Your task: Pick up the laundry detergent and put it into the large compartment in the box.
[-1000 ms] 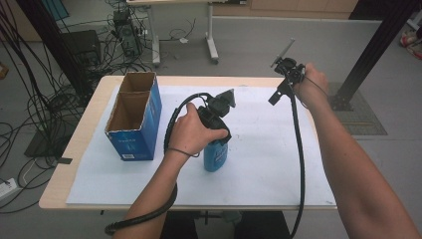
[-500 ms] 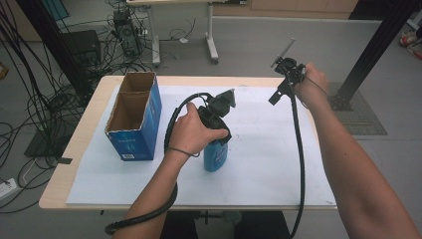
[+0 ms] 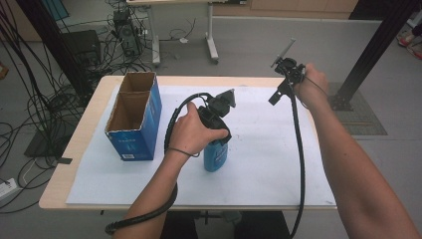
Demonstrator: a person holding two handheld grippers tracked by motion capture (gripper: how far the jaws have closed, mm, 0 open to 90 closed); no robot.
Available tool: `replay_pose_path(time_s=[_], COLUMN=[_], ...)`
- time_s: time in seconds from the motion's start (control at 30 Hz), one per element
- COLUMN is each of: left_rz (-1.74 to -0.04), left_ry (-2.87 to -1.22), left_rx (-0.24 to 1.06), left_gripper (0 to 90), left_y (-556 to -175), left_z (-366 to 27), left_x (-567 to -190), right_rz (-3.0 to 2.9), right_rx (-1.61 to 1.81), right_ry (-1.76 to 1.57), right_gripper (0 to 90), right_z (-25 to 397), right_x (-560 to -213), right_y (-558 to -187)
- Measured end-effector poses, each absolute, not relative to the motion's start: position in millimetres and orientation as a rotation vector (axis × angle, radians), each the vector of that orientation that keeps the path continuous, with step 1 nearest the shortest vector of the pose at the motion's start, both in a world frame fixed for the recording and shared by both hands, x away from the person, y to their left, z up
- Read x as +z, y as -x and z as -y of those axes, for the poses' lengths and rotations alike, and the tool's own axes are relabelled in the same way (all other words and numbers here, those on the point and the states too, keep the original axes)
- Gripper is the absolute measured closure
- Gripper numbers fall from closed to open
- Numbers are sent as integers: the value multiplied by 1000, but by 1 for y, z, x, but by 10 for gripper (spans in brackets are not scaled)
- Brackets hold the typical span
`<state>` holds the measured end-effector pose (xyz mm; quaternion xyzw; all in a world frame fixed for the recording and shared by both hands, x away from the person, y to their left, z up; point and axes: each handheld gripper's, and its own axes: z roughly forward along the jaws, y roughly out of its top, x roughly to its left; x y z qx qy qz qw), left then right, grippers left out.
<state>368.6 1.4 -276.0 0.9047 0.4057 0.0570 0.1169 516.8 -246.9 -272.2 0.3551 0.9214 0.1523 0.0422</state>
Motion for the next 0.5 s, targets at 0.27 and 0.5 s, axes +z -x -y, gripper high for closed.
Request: replay_pose_path(time_s=[0.27,0.5], left_rz=[-1188,-1179], left_ry=[-2652,-2671], left_rx=[171,184], left_gripper=[377,378], left_y=[-368,-368], left_z=[0,3], left_x=[-275,-274], right_rz=[-2819,-2817], right_rx=[461,464], right_ry=[-1084,-1087], right_gripper=[46,46], right_z=[247,248], right_x=[-272,-273], right_y=[-517,-518])
